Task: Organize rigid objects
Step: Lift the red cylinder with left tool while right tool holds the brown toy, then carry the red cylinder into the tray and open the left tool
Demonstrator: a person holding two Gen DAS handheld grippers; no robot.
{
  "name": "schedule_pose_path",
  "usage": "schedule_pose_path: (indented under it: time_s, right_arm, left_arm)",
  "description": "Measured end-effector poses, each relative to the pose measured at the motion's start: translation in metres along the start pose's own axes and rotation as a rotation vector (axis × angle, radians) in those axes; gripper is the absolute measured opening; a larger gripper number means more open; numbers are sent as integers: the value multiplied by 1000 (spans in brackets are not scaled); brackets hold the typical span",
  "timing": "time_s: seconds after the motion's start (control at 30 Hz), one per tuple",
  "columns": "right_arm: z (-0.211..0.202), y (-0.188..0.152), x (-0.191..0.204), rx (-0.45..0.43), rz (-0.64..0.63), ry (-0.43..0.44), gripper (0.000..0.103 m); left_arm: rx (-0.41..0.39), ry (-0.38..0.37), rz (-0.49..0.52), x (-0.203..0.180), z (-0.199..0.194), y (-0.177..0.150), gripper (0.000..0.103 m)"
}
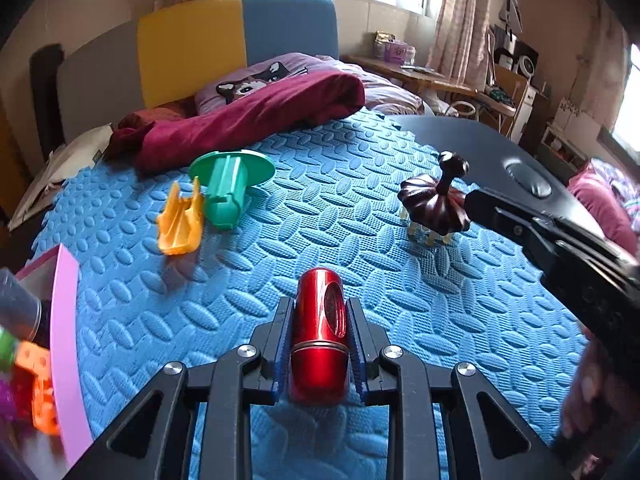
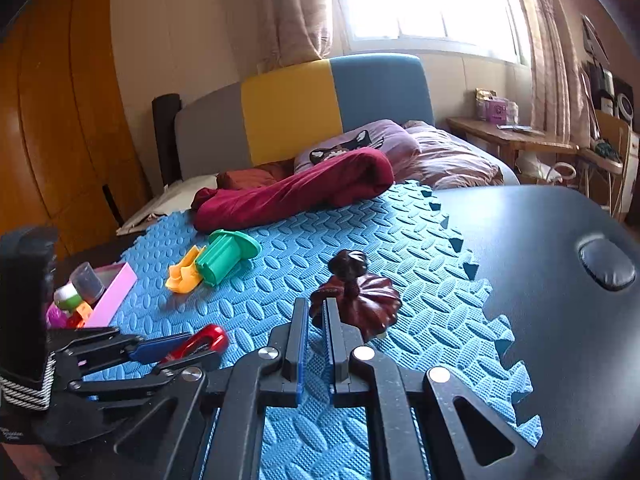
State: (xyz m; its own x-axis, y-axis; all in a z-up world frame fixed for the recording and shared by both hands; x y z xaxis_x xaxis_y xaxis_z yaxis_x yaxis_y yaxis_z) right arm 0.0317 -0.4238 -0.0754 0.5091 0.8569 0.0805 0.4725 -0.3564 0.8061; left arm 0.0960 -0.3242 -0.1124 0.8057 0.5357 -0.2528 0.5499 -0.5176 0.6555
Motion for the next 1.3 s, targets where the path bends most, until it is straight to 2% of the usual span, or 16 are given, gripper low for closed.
schedule_pose_path:
  time_s: [0.37, 0.43, 0.47, 0.5, 0.53, 0.6, 0.67, 0.8, 0.83, 0.87, 0.9, 0.93, 1.1, 1.3]
  right_arm:
    - [1, 0, -11, 17, 69, 35, 7]
    - [3, 0, -12, 29, 77, 38, 18]
    - [5, 2, -14, 31, 82, 19, 31]
    - [7, 4, -15, 33, 82, 5, 37]
    - [9, 6, -14, 30, 72, -9, 38]
    - [17, 13, -12, 18, 25, -53, 38]
    - [32, 17, -8, 48, -21, -81, 38]
    - [49, 20, -8, 87, 0, -66, 38]
    - [51, 21, -8, 81, -4, -73, 36]
    - [52, 22, -7, 78, -10, -81, 31]
    - [53, 23, -6, 74, -10, -76, 25]
    - [52, 23, -5, 71, -13, -73, 23]
    - [42, 22, -1, 44, -20, -82, 23]
    - [22, 13, 7, 34, 1, -38, 23]
  left_arm:
    - [-99, -41, -100, 4, -61, -15, 26]
    - [-114, -42, -111, 6, -73, -19, 26]
    - [-122, -42, -118, 8, -79, -21, 26]
    - [-128, -42, -124, 10, -85, -23, 26]
    - [-134, -42, -133, 12, -90, -25, 26]
    - [-149, -44, -148, 17, -103, -29, 26]
    - [-162, -33, -155, 23, -115, -32, 26]
    - [-189, -23, -187, 36, -136, -41, 26]
    - [-194, -18, -199, 40, -142, -45, 26]
    - [-198, -15, -207, 44, -146, -47, 26]
    - [-204, -10, -216, 47, -151, -50, 26]
    - [-209, -3, -223, 51, -155, -53, 26]
    - [-221, 44, -255, 72, -175, -70, 26]
    - [-213, 123, -316, 106, -194, -102, 26]
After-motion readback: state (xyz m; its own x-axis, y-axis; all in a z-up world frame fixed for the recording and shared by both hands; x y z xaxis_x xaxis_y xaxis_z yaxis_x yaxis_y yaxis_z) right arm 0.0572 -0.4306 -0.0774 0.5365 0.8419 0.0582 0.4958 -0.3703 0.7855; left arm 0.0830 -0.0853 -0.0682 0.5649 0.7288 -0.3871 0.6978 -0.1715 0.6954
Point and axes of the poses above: each gripper's, at about its wrist camera, not at the fingertips, and z roughly the way its jaws point, x to its left, y to its top, the point moved 8 cm from there along z, roughly the way its jaws point, and after that the axes turned 15 degrees about -y, right-handed, at the moved point
